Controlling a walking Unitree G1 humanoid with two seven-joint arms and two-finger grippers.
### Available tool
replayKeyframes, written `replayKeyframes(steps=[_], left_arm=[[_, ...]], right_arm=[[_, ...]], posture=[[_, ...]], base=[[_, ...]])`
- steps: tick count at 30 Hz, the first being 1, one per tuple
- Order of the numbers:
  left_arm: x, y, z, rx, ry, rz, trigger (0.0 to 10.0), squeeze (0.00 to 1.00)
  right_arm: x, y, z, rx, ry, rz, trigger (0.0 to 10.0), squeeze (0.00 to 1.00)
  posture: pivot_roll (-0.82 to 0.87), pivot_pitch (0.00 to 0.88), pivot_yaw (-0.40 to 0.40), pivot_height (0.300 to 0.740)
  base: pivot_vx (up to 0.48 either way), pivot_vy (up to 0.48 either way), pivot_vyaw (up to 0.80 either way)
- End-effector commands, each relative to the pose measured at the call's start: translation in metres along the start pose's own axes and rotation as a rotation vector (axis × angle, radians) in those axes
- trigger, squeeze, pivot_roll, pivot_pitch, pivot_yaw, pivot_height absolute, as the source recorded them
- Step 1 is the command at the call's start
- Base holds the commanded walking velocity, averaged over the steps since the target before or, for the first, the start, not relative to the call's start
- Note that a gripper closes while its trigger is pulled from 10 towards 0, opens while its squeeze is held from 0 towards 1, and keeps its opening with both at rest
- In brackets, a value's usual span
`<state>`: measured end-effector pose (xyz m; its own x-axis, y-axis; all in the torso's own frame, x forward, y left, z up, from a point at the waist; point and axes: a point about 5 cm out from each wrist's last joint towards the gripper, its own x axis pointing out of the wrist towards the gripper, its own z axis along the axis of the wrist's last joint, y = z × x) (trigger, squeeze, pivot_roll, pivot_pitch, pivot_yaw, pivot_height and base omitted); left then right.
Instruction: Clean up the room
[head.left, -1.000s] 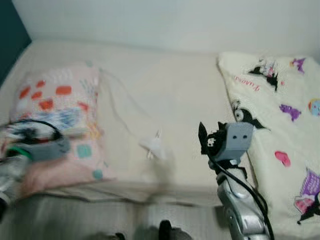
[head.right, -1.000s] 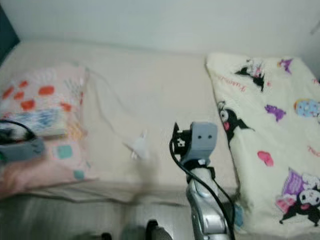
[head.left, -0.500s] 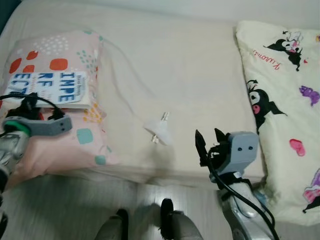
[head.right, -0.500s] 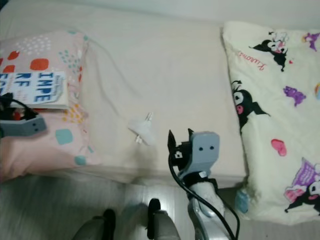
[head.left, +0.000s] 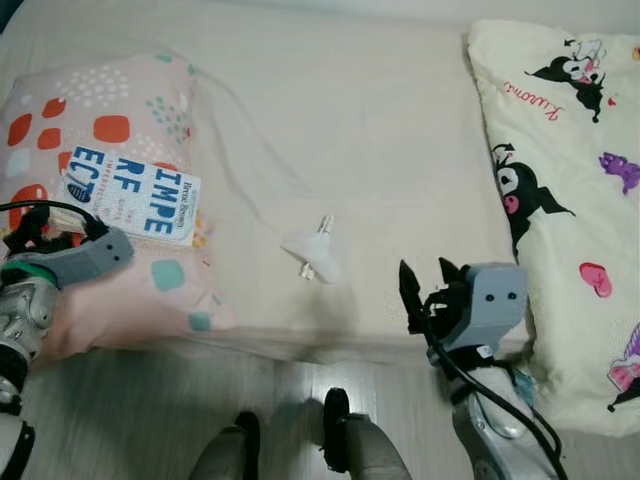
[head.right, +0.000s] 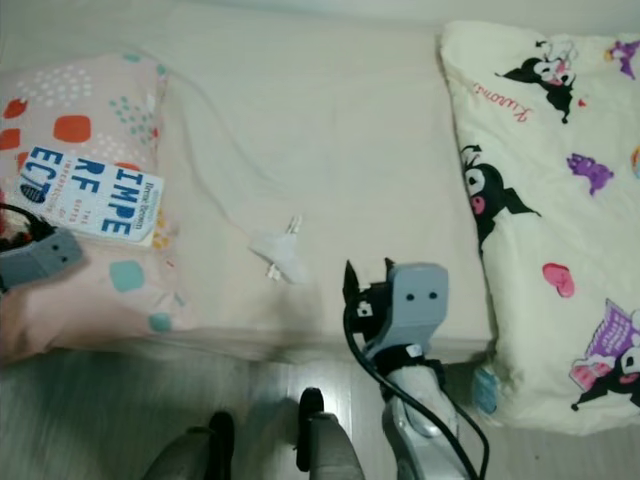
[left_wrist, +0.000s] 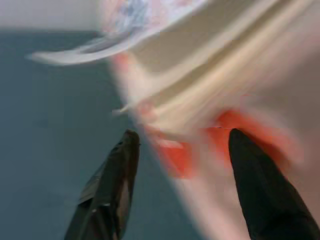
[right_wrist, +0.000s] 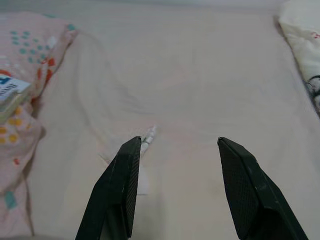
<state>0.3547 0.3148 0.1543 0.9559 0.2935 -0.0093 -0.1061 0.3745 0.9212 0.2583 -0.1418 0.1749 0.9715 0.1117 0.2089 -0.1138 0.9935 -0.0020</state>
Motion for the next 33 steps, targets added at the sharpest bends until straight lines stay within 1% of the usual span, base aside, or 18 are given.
replayKeyframes(steps=[1,2,3,5,6,7,9,11,14,16,18,19,20,24,25,26,28,33], left_arm=[[-0.008,-0.025,-0.002,-0.154,-0.002,-0.168,10.0,1.0],[-0.009,-0.03,0.005,-0.223,-0.032,-0.215,10.0,1.0],[-0.011,-0.035,0.017,-0.288,-0.1,-0.251,10.0,0.0],[-0.012,-0.038,0.024,-0.327,-0.147,-0.272,10.0,0.0],[-0.019,-0.038,0.053,-0.441,-0.297,-0.275,10.0,0.0],[-0.019,-0.038,0.053,-0.441,-0.297,-0.275,10.0,0.0],[-0.027,-0.034,0.077,-0.501,-0.414,-0.242,10.0,0.0],[-0.027,-0.034,0.077,-0.501,-0.414,-0.242,10.0,0.0],[-0.036,-0.03,0.101,-0.567,-0.511,-0.213,10.0,0.0],[-0.037,-0.03,0.105,-0.581,-0.523,-0.214,10.0,0.0],[-0.044,-0.034,0.114,-0.659,-0.541,-0.252,10.0,0.0],[-0.044,-0.034,0.114,-0.659,-0.541,-0.252,10.0,0.0],[-0.048,-0.045,0.118,-0.72,-0.526,-0.295,10.0,0.0],[-0.053,-0.051,0.12,-0.768,-0.514,-0.329,10.0,0.0],[-0.058,-0.055,0.127,-0.927,-0.484,-0.366,10.0,0.0],[-0.058,-0.055,0.127,-0.927,-0.484,-0.366,10.0,0.0],[-0.066,-0.058,0.136,-1.05,-0.474,-0.405,10.0,0.0],[-0.073,-0.063,0.141,-1.077,-0.468,-0.43,10.0,0.0]], right_arm=[[-0.002,-0.002,-0.007,-0.004,0.039,-0.008,10.0,0.0],[-0.001,-0.002,-0.007,-0.004,0.039,-0.006,10.0,0.0],[0.001,-0.002,-0.007,-0.005,0.038,-0.005,10.0,0.0],[0.002,-0.002,-0.007,-0.005,0.038,-0.005,10.0,0.0],[0.006,-0.003,-0.006,-0.004,0.029,-0.006,10.0,0.0],[0.006,-0.003,-0.006,-0.004,0.029,-0.006,10.0,0.0],[0.009,-0.002,-0.006,-0.002,0.02,-0.005,10.0,0.0],[0.009,-0.002,-0.006,-0.002,0.02,-0.005,10.0,0.0],[0.013,0.002,-0.008,-0.001,0.016,-0.002,10.0,0.0],[0.014,0.002,-0.009,-0.001,0.017,-0.001,10.0,0.0],[0.013,0.008,-0.016,-0.009,0.035,0.006,10.0,0.0],[0.013,0.008,-0.016,-0.009,0.035,0.006,10.0,0.0],[0.012,0.013,-0.026,-0.019,0.06,0.002,10.0,0.0],[0.014,0.013,-0.032,-0.026,0.077,-0.019,10.0,0.0],[0.017,0.006,-0.036,-0.015,0.086,-0.069,10.0,0.0],[0.017,0.006,-0.036,-0.015,0.086,-0.069,10.0,0.0],[0.019,-0.005,-0.04,-0.011,0.101,-0.132,10.0,0.0],[0.021,-0.014,-0.042,-0.011,0.106,-0.179,10.0,0.0]], posture=[[-0.08,0.419,0.026,0.74],[-0.08,0.419,0.026,0.74],[-0.07,0.406,0.026,0.74],[-0.07,0.406,0.026,0.74],[-0.06,0.393,0.028,0.74],[-0.06,0.393,0.028,0.74],[-0.05,0.375,0.032,0.74],[-0.05,0.375,0.032,0.74],[-0.05,0.347,0.039,0.74],[-0.05,0.347,0.039,0.74],[-0.04,0.315,0.047,0.74],[-0.04,0.315,0.047,0.74],[-0.04,0.3,0.049,0.74],[-0.05,0.285,0.053,0.74],[-0.05,0.241,0.059,0.74],[-0.05,0.241,0.059,0.74],[-0.05,0.214,0.062,0.74],[-0.06,0.182,0.067,0.731]], base=[[0.0,0.0,0.0],[0.0,0.0,0.0],[0.0,0.0,0.0],[0.0,0.0,0.0],[0.0,0.0,0.0],[0.0,0.0,0.0],[0.0,0.0,0.0],[0.0,0.0,0.0],[0.0,0.0,0.0],[0.0,0.0,0.0],[0.0,0.0,0.0],[0.0,0.0,0.0],[0.0,0.0,0.0],[0.0,0.0,0.0],[0.0,0.0,0.0],[0.0,0.0,0.0],[0.0,0.0,0.0],[0.0,0.0,0.0]])
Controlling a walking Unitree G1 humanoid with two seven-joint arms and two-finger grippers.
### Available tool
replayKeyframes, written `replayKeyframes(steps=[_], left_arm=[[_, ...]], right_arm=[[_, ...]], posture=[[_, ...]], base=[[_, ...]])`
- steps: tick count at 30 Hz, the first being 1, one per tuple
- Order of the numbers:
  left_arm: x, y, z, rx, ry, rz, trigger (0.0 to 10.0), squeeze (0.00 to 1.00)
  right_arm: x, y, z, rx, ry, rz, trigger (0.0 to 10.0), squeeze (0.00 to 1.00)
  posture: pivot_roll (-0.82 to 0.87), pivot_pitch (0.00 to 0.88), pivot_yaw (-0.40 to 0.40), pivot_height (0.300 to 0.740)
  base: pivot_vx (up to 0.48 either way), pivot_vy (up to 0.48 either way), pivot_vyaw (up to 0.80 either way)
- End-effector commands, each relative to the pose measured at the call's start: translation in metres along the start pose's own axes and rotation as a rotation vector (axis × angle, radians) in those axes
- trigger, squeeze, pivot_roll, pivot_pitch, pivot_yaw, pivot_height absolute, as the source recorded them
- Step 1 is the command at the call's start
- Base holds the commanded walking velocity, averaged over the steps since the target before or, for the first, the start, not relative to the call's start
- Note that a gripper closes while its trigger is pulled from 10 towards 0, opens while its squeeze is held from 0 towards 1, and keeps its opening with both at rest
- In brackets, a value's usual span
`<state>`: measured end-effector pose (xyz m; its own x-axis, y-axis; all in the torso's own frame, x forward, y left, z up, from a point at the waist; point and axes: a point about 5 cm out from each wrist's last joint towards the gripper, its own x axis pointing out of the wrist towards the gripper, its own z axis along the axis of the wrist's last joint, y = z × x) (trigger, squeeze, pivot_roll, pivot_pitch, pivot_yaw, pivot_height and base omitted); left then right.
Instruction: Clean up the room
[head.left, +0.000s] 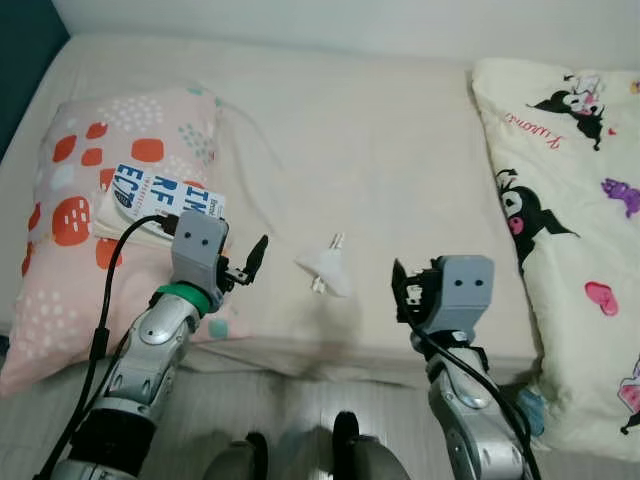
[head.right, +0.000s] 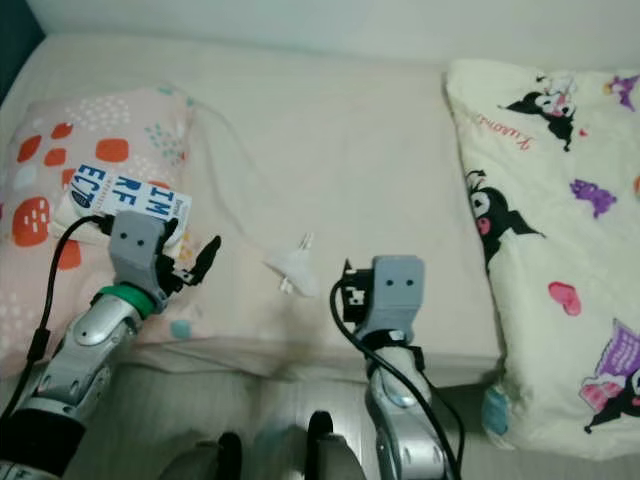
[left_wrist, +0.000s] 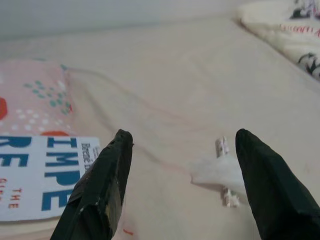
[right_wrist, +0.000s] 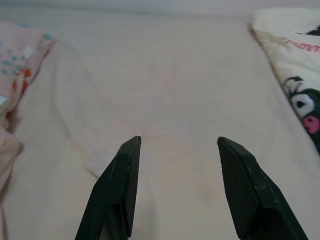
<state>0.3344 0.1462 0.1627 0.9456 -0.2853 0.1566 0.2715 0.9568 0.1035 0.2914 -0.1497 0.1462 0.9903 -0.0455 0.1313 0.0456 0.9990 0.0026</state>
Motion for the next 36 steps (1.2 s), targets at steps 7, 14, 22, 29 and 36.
replayKeyframes(steps=[7,14,22,29,36], left_arm=[[-0.005,-0.012,-0.015,-0.005,0.076,-0.022,10.0,0.0],[-0.004,-0.009,-0.012,0.0,0.108,0.016,10.0,0.0],[-0.004,-0.011,-0.012,-0.03,0.129,0.032,10.0,0.0],[-0.005,-0.008,-0.013,0.012,0.145,0.08,10.0,0.0],[-0.01,-0.008,-0.024,0.017,0.185,0.103,10.0,0.0]], right_arm=[[0.002,-0.01,-0.012,-0.002,0.021,-0.058,10.0,0.0],[0.011,-0.015,-0.015,-0.049,0.023,-0.066,10.0,0.0],[0.015,-0.018,-0.015,-0.061,0.022,-0.07,10.0,0.0],[0.016,-0.015,-0.016,-0.088,0.028,-0.041,10.0,0.0],[0.016,-0.006,-0.022,-0.151,0.054,0.044,10.0,0.0]], posture=[[-0.07,0.133,0.071,0.709],[-0.07,0.124,0.063,0.709],[-0.06,0.135,0.053,0.709],[-0.06,0.144,0.048,0.709],[-0.07,0.155,0.044,0.709]], base=[[0.0,0.0,-0.12],[0.0,0.0,-0.68],[0.0,0.0,-0.71],[0.0,0.0,-0.06],[0.0,0.0,0.0]])
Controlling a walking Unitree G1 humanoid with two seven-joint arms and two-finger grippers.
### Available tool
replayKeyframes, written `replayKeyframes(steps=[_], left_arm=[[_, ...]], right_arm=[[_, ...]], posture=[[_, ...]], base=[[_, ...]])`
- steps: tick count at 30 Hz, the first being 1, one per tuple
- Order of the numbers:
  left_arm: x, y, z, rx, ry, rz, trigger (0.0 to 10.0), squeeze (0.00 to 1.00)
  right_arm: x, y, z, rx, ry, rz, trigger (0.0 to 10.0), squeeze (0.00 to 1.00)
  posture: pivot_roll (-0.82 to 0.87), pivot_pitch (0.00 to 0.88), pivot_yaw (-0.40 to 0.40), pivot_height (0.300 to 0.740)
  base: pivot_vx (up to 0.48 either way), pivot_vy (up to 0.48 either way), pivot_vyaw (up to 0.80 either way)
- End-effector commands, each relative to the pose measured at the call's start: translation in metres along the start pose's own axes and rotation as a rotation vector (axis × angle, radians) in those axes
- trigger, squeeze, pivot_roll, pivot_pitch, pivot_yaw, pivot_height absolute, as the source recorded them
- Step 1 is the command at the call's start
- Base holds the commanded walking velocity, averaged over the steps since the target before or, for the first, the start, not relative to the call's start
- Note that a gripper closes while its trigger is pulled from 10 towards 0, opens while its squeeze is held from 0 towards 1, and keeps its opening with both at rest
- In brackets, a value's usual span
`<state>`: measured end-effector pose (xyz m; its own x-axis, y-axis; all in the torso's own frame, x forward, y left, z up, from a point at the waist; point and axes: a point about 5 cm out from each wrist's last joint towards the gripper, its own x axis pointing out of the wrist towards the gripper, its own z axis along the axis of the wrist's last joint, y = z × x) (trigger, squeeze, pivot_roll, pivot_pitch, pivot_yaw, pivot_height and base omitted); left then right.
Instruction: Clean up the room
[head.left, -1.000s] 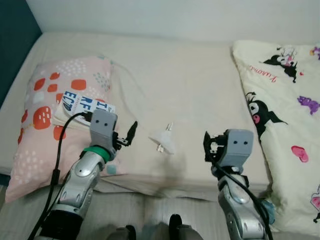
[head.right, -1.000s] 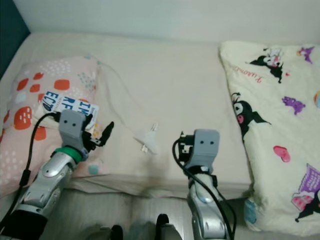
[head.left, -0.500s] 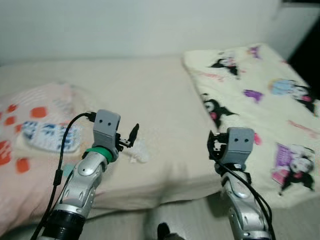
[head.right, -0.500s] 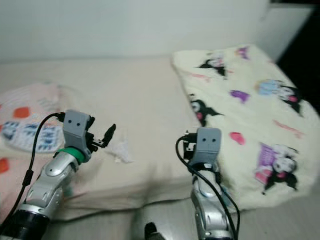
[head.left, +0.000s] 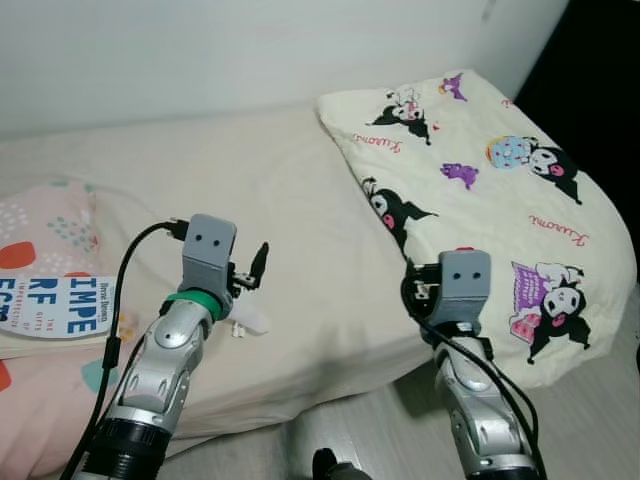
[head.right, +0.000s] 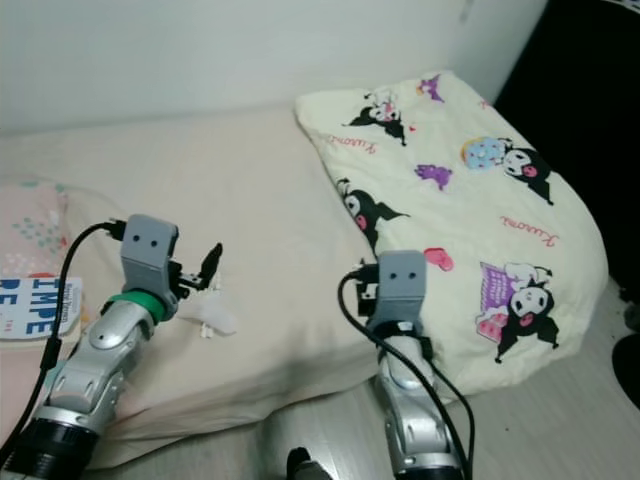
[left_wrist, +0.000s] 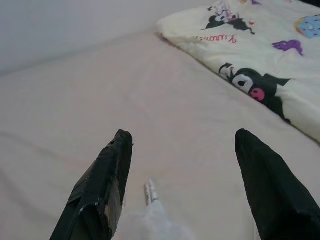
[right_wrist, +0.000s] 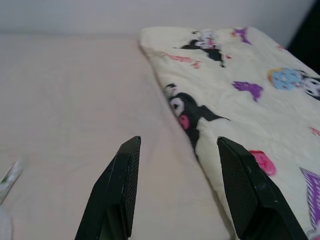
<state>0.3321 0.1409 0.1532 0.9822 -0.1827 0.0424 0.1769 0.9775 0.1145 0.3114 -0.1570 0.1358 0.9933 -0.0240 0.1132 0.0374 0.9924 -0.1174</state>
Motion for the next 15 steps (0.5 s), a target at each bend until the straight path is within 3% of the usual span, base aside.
replayKeyframes(steps=[1,2,15], left_arm=[[-0.006,-0.001,-0.016,-0.001,0.059,0.007,10.0,0.0],[-0.011,-0.002,-0.027,0.019,0.087,-0.002,10.0,0.0],[-0.026,-0.005,-0.044,0.038,0.133,-0.008,10.0,0.0]], right_arm=[[-0.003,0.002,-0.009,-0.032,0.036,0.024,10.0,0.0],[-0.006,0.003,-0.013,-0.025,0.043,0.028,10.0,0.0],[-0.009,0.005,-0.011,-0.014,0.042,0.043,10.0,0.0]], posture=[[-0.07,0.155,0.044,0.709],[-0.07,0.155,0.044,0.699],[-0.07,0.202,0.014,0.649]], base=[[0.0,0.0,0.0],[0.0,0.0,0.0],[0.0,0.0,0.0]])
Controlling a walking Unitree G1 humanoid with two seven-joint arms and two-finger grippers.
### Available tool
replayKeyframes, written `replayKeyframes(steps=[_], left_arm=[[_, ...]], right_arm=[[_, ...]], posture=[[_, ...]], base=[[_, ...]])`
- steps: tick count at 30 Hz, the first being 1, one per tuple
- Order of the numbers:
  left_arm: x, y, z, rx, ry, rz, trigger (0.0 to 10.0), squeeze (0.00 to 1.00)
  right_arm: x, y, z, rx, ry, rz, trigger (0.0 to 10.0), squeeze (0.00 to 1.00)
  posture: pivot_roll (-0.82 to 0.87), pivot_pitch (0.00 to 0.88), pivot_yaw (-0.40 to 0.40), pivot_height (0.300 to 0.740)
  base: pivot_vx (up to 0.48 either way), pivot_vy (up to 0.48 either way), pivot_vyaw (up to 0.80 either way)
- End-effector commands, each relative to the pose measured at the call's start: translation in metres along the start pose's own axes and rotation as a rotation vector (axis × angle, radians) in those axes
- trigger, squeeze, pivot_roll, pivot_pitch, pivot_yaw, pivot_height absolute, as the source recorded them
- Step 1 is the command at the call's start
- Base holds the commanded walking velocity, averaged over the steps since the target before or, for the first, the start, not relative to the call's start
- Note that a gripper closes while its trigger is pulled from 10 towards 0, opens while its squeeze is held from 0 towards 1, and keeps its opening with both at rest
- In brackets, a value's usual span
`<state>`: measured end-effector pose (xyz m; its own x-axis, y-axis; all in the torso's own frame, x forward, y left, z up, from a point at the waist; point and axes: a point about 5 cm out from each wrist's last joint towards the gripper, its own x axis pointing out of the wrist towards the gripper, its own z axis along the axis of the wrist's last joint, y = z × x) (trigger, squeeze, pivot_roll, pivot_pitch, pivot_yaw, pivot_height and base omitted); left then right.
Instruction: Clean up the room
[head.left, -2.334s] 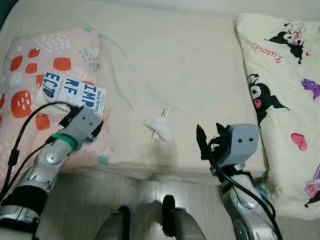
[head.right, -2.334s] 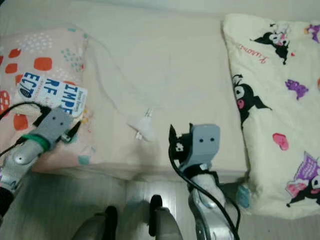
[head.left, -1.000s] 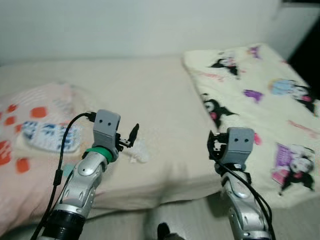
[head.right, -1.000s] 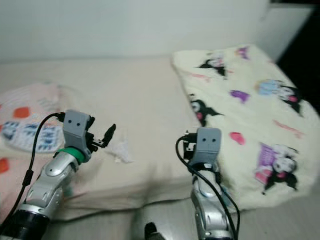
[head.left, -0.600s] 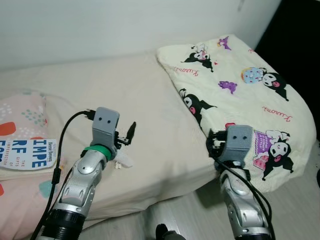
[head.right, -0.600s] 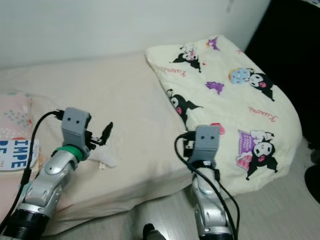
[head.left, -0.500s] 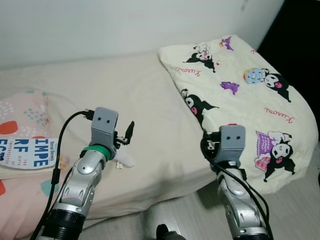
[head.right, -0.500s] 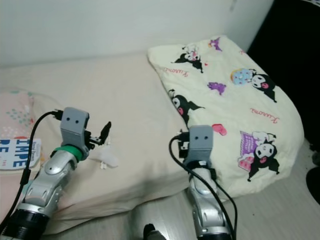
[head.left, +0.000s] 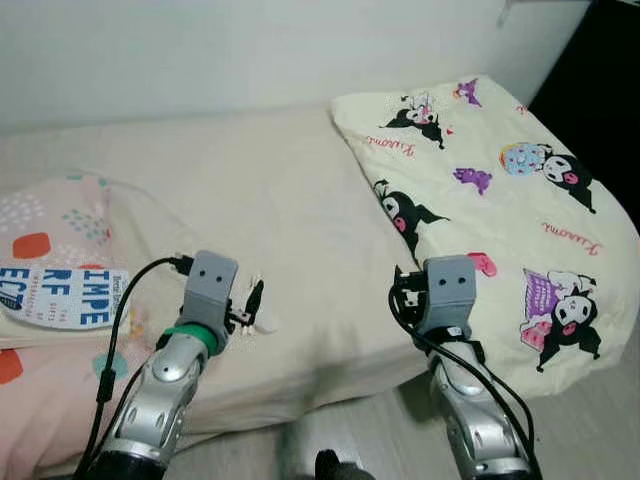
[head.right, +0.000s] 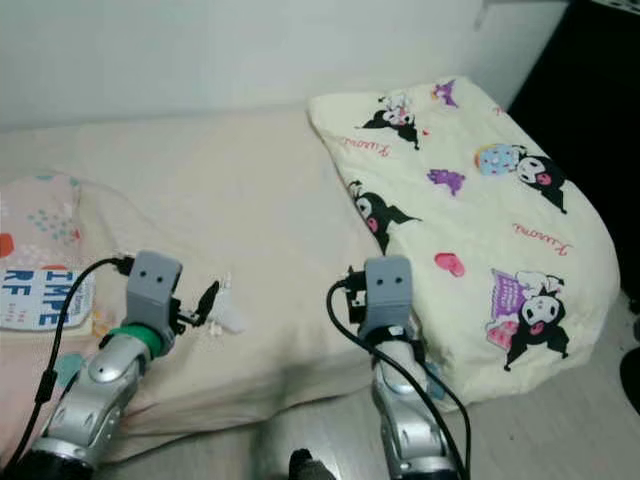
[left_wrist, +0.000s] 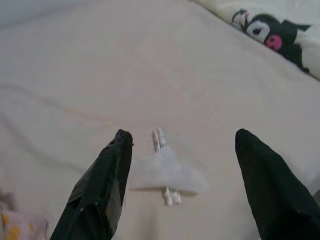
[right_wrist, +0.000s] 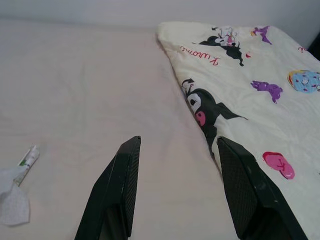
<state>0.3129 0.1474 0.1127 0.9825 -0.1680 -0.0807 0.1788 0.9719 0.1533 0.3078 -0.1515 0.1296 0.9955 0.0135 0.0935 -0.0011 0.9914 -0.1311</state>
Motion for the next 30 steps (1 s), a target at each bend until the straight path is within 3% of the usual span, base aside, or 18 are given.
replayKeyframes(steps=[1,17,30], left_arm=[[-0.005,-0.003,-0.006,-0.002,0.014,-0.002,10.0,0.0],[-0.006,0.006,-0.005,0.025,0.002,0.018,10.0,0.0],[-0.002,0.007,0.002,0.075,-0.033,0.008,10.0,0.0]], right_arm=[[-0.005,-0.001,-0.006,-0.005,0.028,0.011,10.0,0.0],[-0.005,0.002,-0.001,-0.006,0.025,0.047,10.0,0.0],[-0.01,0.003,0.004,0.0,0.01,0.079,10.0,0.0]], posture=[[-0.06,0.208,0.009,0.644],[-0.06,0.246,-0.008,0.574],[-0.07,0.276,-0.018,0.565]], base=[[0.0,0.0,0.0],[0.0,0.0,0.0],[0.0,0.0,0.0]])
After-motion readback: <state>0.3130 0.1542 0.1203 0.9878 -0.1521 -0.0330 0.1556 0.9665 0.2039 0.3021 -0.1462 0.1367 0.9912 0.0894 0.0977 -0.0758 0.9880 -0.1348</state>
